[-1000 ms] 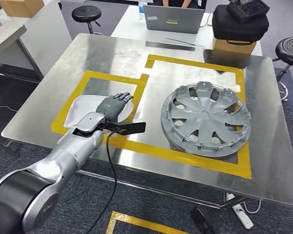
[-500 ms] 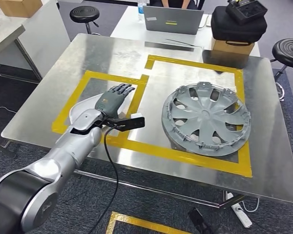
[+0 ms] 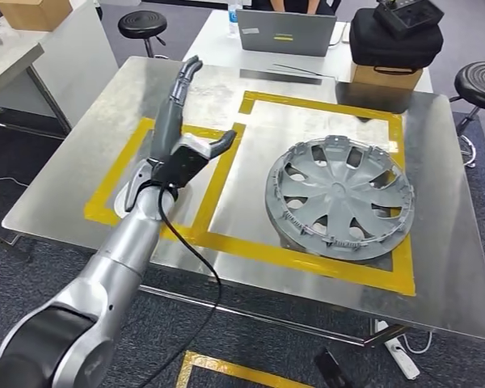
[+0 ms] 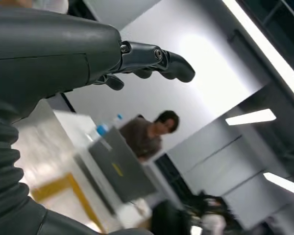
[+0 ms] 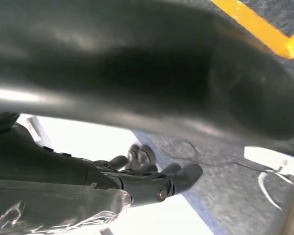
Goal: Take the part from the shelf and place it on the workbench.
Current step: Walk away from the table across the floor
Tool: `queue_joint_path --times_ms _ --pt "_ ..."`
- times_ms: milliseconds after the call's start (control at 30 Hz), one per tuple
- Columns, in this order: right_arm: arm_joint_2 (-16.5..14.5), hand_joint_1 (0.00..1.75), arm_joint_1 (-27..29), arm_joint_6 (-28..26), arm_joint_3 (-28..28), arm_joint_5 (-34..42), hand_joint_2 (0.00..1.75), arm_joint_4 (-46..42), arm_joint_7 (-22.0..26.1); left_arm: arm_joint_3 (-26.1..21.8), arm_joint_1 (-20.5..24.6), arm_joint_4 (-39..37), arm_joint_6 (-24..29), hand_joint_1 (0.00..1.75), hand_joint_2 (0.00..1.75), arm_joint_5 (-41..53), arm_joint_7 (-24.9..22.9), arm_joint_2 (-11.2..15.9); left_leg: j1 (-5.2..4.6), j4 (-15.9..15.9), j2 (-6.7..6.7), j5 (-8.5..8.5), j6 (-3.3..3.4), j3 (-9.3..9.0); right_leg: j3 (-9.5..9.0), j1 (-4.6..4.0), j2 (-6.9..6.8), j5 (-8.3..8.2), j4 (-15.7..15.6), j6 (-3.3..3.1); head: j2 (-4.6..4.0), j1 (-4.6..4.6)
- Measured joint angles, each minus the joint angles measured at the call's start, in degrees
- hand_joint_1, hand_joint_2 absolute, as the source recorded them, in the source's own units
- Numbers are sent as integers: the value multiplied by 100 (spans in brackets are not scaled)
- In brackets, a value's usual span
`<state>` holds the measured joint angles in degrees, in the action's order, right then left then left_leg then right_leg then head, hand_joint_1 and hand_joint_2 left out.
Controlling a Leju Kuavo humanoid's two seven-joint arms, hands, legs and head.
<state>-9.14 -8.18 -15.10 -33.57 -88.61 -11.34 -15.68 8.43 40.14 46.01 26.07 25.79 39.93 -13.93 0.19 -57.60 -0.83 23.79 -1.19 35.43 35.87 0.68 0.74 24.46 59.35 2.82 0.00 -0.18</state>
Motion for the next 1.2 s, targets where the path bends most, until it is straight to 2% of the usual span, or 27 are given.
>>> queue_joint_path --times_ms 67,100,200,233,267,300,333,400,433,467,533,600,633,700,733,767,800,867,900,933,1033,1100,1133,1200 --pt "0 0 54 -38 -46 33 0 0 19 115 -533 1054 -464 0 175 -943 10 -88 10 -75 10 98 -53 23 -9 7 7 3 -13 -77 0 -14" --pt "0 0 70 -56 -68 50 0 0 29 170 -770 1515 -736 0 175 -1375 11 -119 13 -247 11 227 -80 98 -17 16 6 2 -22 -112 0 -24" --pt "0 0 134 -128 -128 134 0 0 65 308 -1494 2713 -1743 0 175 -2701 7 -199 17 -1311 14 756 -117 596 -23 18 2 15 -26 -165 0 -44" --pt "0 0 169 -157 -157 173 0 0 78 349 -1741 3030 -2044 0 175 -3058 -11 -226 16 -1557 14 818 -114 716 -26 16 2 20 -26 -170 0 -45" --pt "0 0 205 -185 -191 212 0 0 94 389 -1962 3296 -2272 0 175 -3329 -37 -256 16 -1600 14 767 -103 740 -31 13 2 24 -25 -172 0 -47" --pt "0 0 239 -211 -227 245 0 0 109 429 -2156 3523 -2427 0 175 -3518 -64 -291 16 -1418 15 618 -84 653 -37 10 2 27 -25 -169 0 -48" --pt "0 0 267 -232 -260 271 0 0 125 470 -2309 3726 -2526 0 175 -3643 -90 -319 15 -1070 17 421 -59 473 -44 8 3 31 -25 -161 0 -49" --pt "0 0 301 -256 -313 296 0 0 145 545 -2494 4047 -2620 0 87 -3757 -117 -348 9 -335 21 154 -20 92 -40 -21 4 44 -11 -121 0 -51" --pt "0 0 312 -263 -333 301 0 0 149 576 -2543 4163 -2637 0 44 -3774 -125 -346 5 -120 20 111 -6 -18 -37 -33 4 48 -10 -91 0 -52" --pt "0 0 323 -269 -348 304 0 0 149 598 -2581 4250 -2647 0 0 -3791 -131 -340 -3 -35 15 116 9 -57 -37 -40 2 47 -15 -58 0 -55" --pt "0 0 340 -280 -376 325 0 0 147 623 -2652 4375 -2656 0 0 -3898 -199 -333 3 -11 7 101 66 -62 -45 -27 -6 44 -38 10 0 -58" --pt "0 0 345 -298 -408 374 0 0 132 631 -2706 4433 -2654 0 0 -4111 -361 -331 25 8 9 79 129 -74 37 -20 -20 193 155 73 0 -30" --pt "0 0 347 -310 -431 405 0 0 117 633 -2742 4443 -2618 0 0 -4239 -457 -332 33 13 13 75 150 -78 160 -17 -26 359 433 96 0 -14" --pt "0 0 360 -339 -490 466 0 0 78 633 -2841 4439 -2456 0 0 -4469 -612 -325 31 12 20 78 170 -77 501 -15 -30 737 1212 130 0 8" --pt "0 0 376 -352 -517 491 0 0 60 635 -2887 4435 -2349 0 0 -4547 -663 -319 31 12 21 79 173 -77 624 -15 -30 831 1496 140 0 9" --pt "0 0 392 -367 -541 512 0 0 45 646 -2919 4432 -2252 0 0 -4587 -694 -313 32 11 18 79 173 -78 648 -13 -30 813 1571 144 0 13" --pt "0 0 406 -381 -563 527 0 0 34 665 -2937 4430 -2177 0 0 -4599 -711 -309 35 10 12 80 171 -83 557 -11 -31 690 1409 143 0 13" --pt "-2 0 410 -409 -609 548 0 -1 27 723 -2942 4431 -2101 0 0 -4593 -735 -307 35 7 -4 85 147 -98 137 -5 -36 340 614 133 0 16" --pt "-5 0 404 -419 -631 558 0 -1 28 757 -2942 4434 -2113 0 0 -4613 -760 -303 24 0 -10 89 123 -102 -51 -5 -33 224 264 111 0 15" --pt "-10 0 400 -424 -650 570 0 -1 28 802 -2950 4438 -2162 0 0 -4647 -791 -294 12 -2 -13 87 94 -103 -169 -8 -30 168 43 84 0 12" --pt "-19 0 411 -424 -697 601 0 -1 42 997 -3068 4492 -2335 0 0 -4448 -629 -228 10 26 -11 73 -6 -107 -211 -23 -10 139 -56 -36 0 8" --pt "-21 0 420 -409 -721 590 0 -1 69 1143 -3192 4605 -2322 0 0 -3799 -292 -159 18 -124 -1 207 -70 -42 -215 -7 -10 118 -79 -111 0 -10" --pt "-22 0 421 -390 -730 573 0 -1 81 1216 -3265 4671 -2324 0 0 -3430 -162 -120 20 -371 4 363 -95 70 -218 5 -15 113 -87 -138 0 -22" --pt "-21 0 423 -329 -746 538 0 -1 89 1343 -3454 4754 -2528 0 0 -3079 -47 -45 22 -1142 11 733 -128 434 -217 4 -22 119 -87 -165 0 -43"
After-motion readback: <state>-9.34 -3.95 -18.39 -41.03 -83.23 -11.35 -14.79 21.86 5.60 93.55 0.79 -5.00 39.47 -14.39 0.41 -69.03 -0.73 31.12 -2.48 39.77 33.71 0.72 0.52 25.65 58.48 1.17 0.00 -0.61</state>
